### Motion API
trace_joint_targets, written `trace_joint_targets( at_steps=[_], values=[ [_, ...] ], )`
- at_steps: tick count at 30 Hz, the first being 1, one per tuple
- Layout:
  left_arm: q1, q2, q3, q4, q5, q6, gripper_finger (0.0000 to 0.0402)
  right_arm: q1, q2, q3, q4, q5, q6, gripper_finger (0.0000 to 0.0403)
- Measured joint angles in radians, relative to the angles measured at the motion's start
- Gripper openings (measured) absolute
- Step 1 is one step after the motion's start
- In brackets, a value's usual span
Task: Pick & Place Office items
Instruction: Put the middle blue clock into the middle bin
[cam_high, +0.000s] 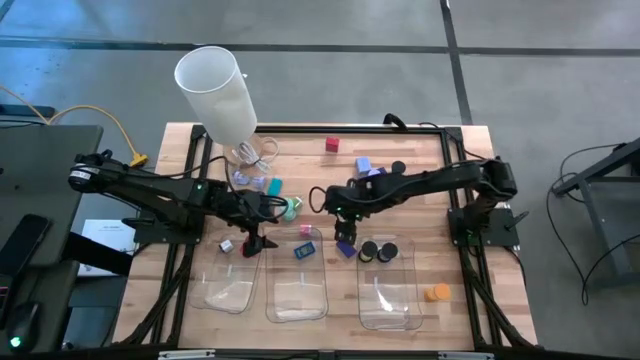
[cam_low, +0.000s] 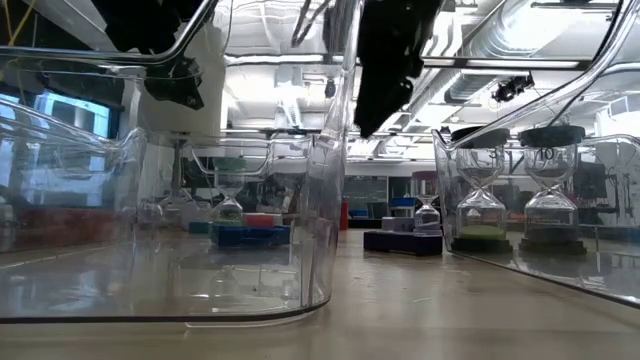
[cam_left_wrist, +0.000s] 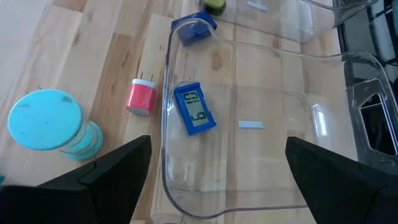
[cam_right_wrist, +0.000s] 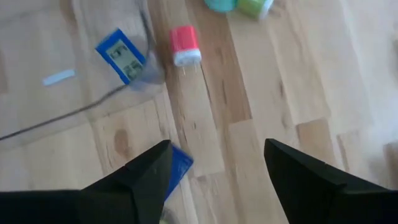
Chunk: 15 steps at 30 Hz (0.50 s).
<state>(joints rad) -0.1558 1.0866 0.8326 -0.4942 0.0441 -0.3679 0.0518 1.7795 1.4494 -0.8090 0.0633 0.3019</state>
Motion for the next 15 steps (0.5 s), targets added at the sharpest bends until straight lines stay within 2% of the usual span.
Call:
trace_joint_targets(
  at_steps=[4,8,15],
  values=[
    [0.000,0.000,0.000,0.000,0.000,0.000,0.0363,0.000,0.038,0.008,-0.007,-0.047,0.057,0.0245],
    [0.000,0.000,0.000,-0.002,0.000,0.004,0.0363,0.008,0.048,0.009,-0.036,-0.042,0.121,0.0245],
    [0.000,0.002,0.000,-0.007,0.000,0.008,0.0363,0.042,0.048,0.008,-0.037,-0.037,0.140,0.0245]
  ],
)
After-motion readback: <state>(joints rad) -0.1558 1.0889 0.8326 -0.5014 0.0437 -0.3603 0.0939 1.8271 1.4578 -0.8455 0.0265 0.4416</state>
